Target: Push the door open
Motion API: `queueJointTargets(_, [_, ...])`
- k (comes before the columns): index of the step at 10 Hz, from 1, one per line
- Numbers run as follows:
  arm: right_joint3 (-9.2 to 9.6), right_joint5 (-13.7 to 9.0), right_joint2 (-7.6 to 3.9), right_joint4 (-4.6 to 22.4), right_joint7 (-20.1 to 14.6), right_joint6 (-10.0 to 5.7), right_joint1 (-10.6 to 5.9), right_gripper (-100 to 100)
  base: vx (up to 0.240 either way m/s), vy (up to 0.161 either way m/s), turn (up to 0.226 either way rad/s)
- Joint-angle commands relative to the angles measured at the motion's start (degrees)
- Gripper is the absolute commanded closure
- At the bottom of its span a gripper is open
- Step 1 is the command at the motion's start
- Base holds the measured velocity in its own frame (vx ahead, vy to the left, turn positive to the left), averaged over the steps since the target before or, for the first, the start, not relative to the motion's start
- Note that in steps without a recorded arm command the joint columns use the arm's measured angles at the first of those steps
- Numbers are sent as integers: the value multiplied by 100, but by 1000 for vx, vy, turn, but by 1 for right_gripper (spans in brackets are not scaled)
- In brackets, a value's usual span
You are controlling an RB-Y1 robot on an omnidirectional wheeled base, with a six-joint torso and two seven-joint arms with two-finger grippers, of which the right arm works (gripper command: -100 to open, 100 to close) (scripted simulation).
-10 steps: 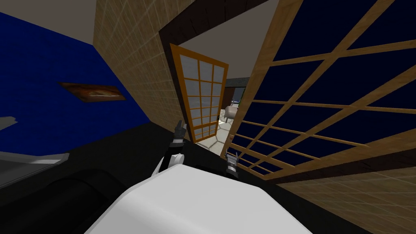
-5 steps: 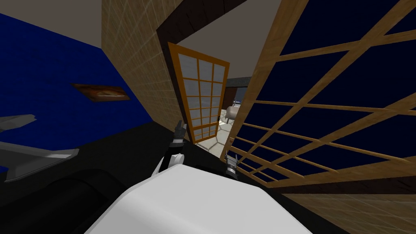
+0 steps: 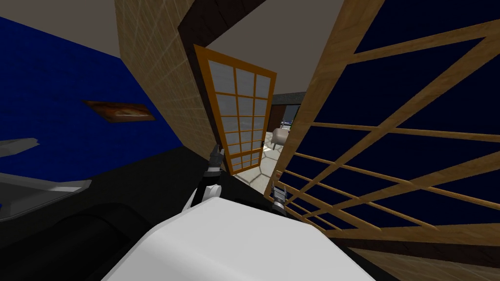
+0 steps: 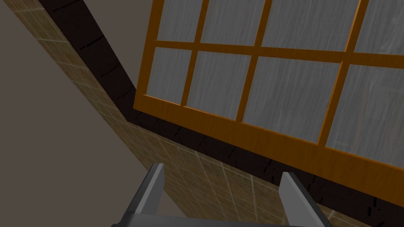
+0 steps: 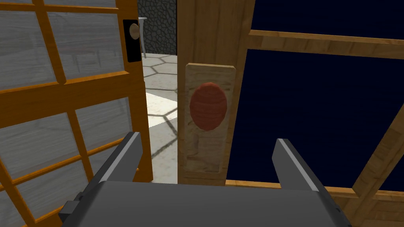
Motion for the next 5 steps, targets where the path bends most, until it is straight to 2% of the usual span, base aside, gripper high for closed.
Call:
queueJointTargets(1, [-31,-14,-13,57,-40,-10,-38,-100,200,-41,34])
queueJointTargets(4, [-78,-34,-18,137,-100,-25,-86,-100,208,-46,24])
queueJointTargets(5, [-68,-30,-18,123,-86,-22,-79,-100,92,-20,6])
